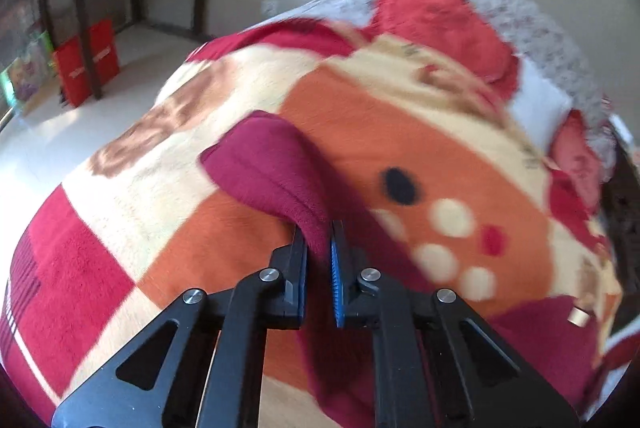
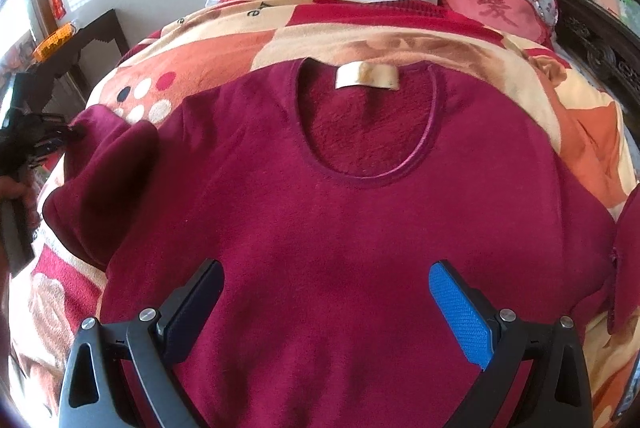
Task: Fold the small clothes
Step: 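Close the left tool on the sleeve cuff and lift it, then fold the held sleeve across the sweater body and open the left tool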
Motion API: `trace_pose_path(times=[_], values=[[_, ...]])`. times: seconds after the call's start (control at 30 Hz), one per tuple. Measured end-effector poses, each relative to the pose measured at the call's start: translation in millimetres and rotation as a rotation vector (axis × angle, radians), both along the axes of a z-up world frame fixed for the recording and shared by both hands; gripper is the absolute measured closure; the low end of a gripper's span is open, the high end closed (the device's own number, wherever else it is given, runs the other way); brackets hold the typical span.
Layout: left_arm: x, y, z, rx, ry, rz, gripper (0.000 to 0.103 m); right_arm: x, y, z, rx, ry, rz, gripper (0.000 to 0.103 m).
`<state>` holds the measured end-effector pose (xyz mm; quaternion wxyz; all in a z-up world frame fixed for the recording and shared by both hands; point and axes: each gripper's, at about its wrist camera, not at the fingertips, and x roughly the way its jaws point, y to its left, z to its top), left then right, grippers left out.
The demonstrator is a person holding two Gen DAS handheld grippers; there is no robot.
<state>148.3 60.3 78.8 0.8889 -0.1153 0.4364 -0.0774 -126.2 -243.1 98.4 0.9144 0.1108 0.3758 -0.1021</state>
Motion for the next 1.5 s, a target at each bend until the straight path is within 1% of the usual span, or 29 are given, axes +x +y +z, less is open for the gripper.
trace_pose_path(times=[0.07,0.2,0.3,0.33,0.4,0.47,0.6,0.63,0.7,0.73,0.8,0.83,0.87,0.97,1.0,1.07,1.13,1.17,1.2,1.23,1.27,1.3,1.33,1.37,1.4,1.43,1.5], values=[[-15.8,-16.4,20.5,-0.033,-0.036,-0.063,0.095,-4.5,-6.9,2.2,0.014,-0.010,-0.017,0.001],[-60.3,-72.4,65.7,-0.089,-0.111,-0.231,0.095,-16.3,-22.4,7.5,0.046,-0.039,-0.057,0.001],[-89.0,-115.1,84.6,-0.107,-0.139,-0.341,0.095,-28.6,-37.2,11.3,0.050,-0.055,-0.094,0.001],[-102.7,-137.8,87.6,-0.115,-0.137,-0.394,0.095,-33.8,-43.9,12.1,0.055,-0.061,-0.110,0.001],[-119.0,-167.8,85.7,-0.120,-0.119,-0.461,0.095,-42.7,-57.3,13.0,0.069,-0.068,-0.139,0.001],[-137.6,-199.3,74.1,-0.117,-0.096,-0.521,0.095,-52.5,-71.8,12.4,0.079,-0.077,-0.175,0.001],[-164.6,-256.6,40.2,-0.102,-0.017,-0.597,0.095,-75.2,-109.0,9.3,0.107,-0.083,-0.264,0.001],[-172.3,-269.4,29.9,-0.084,-0.002,-0.618,0.095,-80.3,-116.4,7.3,0.115,-0.083,-0.284,0.001],[-184.1,-286.4,13.7,-0.060,0.034,-0.655,0.095,-90.5,-133.6,3.9,0.150,-0.080,-0.330,0.001],[-188.4,-293.9,4.9,-0.048,0.065,-0.672,0.093,-95.8,-142.3,2.4,0.175,-0.082,-0.353,0.001],[-193.0,-298.5,-7.7,-0.036,0.118,-0.685,0.090,-102.6,-154.7,1.3,0.213,-0.090,-0.385,0.001],[-196.1,-297.2,-10.5,-0.042,0.143,-0.699,0.088,-104.9,-159.7,1.8,0.228,-0.095,-0.395,0.001],[-199.4,-293.5,-10.2,-0.041,0.158,-0.711,0.083,-106.2,-161.4,3.1,0.234,-0.099,-0.397,0.001],[-207.9,-269.1,3.6,-0.042,0.160,-0.740,0.074,-102.6,-158.4,10.5,0.229,-0.123,-0.363,0.001],[-211.2,-257.7,10.3,-0.034,0.140,-0.743,0.071,-101.0,-157.1,11.6,0.230,-0.131,-0.342,0.001],[-217.8,-228.5,24.5,0.010,0.068,-0.715,0.055,-92.2,-148.9,15.6,0.230,-0.148,-0.274,0.001],[-223.5,-193.0,34.2,0.091,-0.026,-0.648,0.053,-80.9,-137.7,17.6,0.197,-0.145,-0.221,0.001],[-225.6,-179.7,34.1,0.131,-0.058,-0.617,0.053,-75.5,-133.7,17.2,0.184,-0.142,-0.202,0.001],[-225.9,-169.5,31.8,0.161,-0.075,-0.593,0.053,-68.5,-129.9,16.9,0.175,-0.139,-0.179,0.001],[-224.9,-154.2,27.9,0.218,-0.090,-0.550,0.053,-59.4,-126.2,15.2,0.155,-0.129,-0.159,0.001],[-223.3,-145.4,23.1,0.247,-0.089,-0.529,0.053,-49.5,-123.3,12.0,0.119,-0.104,-0.163,0.002],[-218.3,-134.8,14.5,0.296,-0.074,-0.489,0.053,-43.1,-122.0,9.3,0.095,-0.088,-0.167,0.006],[-216.3,-128.3,7.5,0.319,-0.058,-0.462,0.053,-31.5,-119.8,4.6,0.064,-0.062,-0.159,0.022],[-211.9,-119.7,1.0,0.327,-0.040,-0.433,0.053,-25.1,-118.7,1.3,0.052,-0.048,-0.146,0.046],[-205.8,-111.6,-5.0,0.325,-0.024,-0.399,0.053,-17.0,-116.7,-3.4,0.034,-0.021,-0.132,0.057],[-199.8,-105.9,-11.0,0.327,-0.004,-0.370,0.053,-11.7,-113.9,-7.2,-0.002,-0.005,-0.129,0.067],[-190.8,-95.9,-20.2,0.314,0.039,-0.333,0.053,-12.7,-110.0,-6.0,-0.034,-0.022,-0.093,0.083]])
